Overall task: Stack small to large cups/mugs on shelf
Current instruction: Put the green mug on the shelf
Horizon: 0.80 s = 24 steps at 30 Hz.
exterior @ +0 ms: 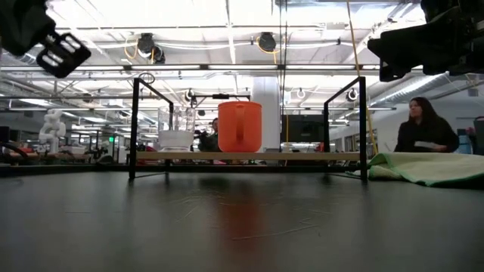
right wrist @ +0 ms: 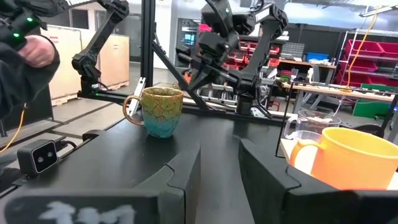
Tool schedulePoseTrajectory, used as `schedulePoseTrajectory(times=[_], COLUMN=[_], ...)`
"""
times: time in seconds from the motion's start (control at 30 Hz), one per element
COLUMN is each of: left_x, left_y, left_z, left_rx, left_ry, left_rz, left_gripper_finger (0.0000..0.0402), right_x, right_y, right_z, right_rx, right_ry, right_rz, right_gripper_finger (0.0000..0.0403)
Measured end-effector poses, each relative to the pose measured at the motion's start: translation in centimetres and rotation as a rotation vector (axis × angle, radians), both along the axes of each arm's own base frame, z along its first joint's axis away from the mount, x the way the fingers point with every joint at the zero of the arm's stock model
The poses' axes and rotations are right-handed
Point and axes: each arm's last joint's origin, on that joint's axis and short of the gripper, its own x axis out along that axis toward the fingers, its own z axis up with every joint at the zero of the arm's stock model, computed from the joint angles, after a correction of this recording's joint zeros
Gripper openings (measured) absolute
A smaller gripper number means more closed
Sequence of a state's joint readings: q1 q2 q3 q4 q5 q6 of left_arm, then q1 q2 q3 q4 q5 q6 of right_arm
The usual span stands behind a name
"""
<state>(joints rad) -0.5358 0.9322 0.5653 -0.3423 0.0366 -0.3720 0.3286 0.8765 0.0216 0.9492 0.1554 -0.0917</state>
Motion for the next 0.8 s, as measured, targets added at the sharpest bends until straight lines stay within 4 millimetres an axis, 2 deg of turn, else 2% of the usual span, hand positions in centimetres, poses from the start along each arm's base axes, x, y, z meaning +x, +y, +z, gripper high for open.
schedulePoseTrajectory(times=[0.13,0.3,0.53,0.8], left_x=[0.9,1.5,1.7,1.8], left_y=[-1.1,-2.3,-2.6,-2.6], left_z=[1.3,2.2,0.9,0.3], left_rx=[-0.032,-0.031,-0.015,-0.005], left_ry=[0.027,0.072,0.228,0.28], left_rz=[-0.022,-0.039,0.055,0.096], left_gripper_finger=[0.0013,0.0059,0.0131,0.0185], right_x=[0.0,0.0,0.0,0.0], right_y=[0.0,0.0,0.0,0.0], right_z=[0.0,0.0,0.0,0.2], right_rx=[-0.001,0.002,0.002,0.008], right_ry=[-0.003,-0.003,-0.004,-0.019], right_rz=[0.0,0.0,0.0,0.0], right_gripper_finger=[0.0102,0.0102,0.0102,0.0102])
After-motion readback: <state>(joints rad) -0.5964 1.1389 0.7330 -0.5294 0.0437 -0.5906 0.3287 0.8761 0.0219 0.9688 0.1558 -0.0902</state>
